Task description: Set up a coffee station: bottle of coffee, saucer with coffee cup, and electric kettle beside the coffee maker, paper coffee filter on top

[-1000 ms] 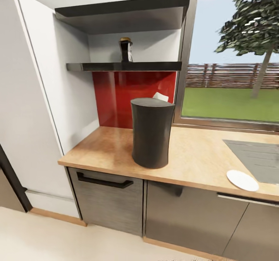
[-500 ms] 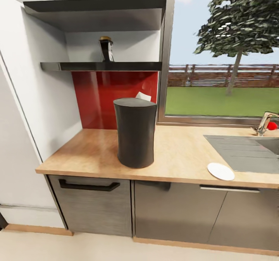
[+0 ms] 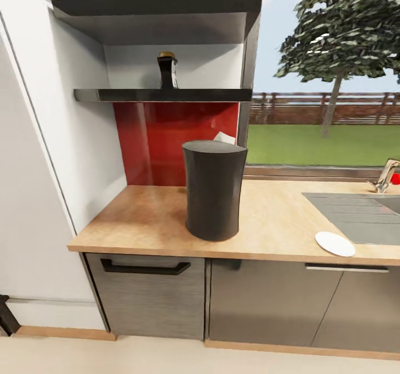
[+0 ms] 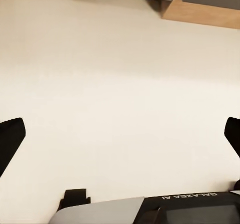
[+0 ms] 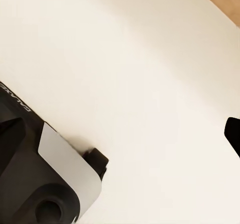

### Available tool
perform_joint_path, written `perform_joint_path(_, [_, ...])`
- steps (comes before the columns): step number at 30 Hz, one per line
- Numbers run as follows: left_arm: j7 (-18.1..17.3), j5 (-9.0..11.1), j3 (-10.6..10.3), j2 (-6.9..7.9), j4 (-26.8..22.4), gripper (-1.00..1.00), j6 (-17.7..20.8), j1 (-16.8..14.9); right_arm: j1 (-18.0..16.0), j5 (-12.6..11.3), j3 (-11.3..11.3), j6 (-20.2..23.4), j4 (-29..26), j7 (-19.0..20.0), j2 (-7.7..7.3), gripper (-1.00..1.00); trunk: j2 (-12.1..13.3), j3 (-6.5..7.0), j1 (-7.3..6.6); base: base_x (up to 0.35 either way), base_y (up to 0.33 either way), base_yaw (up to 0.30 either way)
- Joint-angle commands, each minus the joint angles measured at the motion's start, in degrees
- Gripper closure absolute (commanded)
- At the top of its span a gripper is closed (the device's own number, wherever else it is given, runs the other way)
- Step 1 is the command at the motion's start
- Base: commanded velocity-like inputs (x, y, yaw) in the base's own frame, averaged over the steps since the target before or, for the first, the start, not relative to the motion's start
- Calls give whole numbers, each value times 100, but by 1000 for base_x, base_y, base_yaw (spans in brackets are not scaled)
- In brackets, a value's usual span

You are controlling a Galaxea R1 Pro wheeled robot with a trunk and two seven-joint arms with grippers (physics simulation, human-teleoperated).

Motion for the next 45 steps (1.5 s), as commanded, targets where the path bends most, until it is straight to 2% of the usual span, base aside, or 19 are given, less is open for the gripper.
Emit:
perform_joint_path(1, [-53,21,32,-3,-5,-100,3,2,-9,-60,44,-36,24,32,4,-100,-4,-6,1,0,308,-1])
perform_joint_path(12, [-53,21,31,-4,-5,-100,0,2,-9,-62,44,-36,24,32,5,-100,-4,-6,1,0,272,-18])
perform_joint_path(19, [-39,21,25,-24,-12,-100,-5,2,-9,-61,44,-36,24,32,5,-100,-4,-6,1,0,37,-141])
perform_joint_path(37, [-26,21,18,-96,-23,-100,-11,2,-9,-56,44,-36,24,32,5,-100,-4,-6,1,0,1,-7])
perform_joint_path(45, [-26,21,24,-93,-23,-100,-14,2,-9,-55,43,-36,24,32,5,-100,316,138,-175,0,0,0])
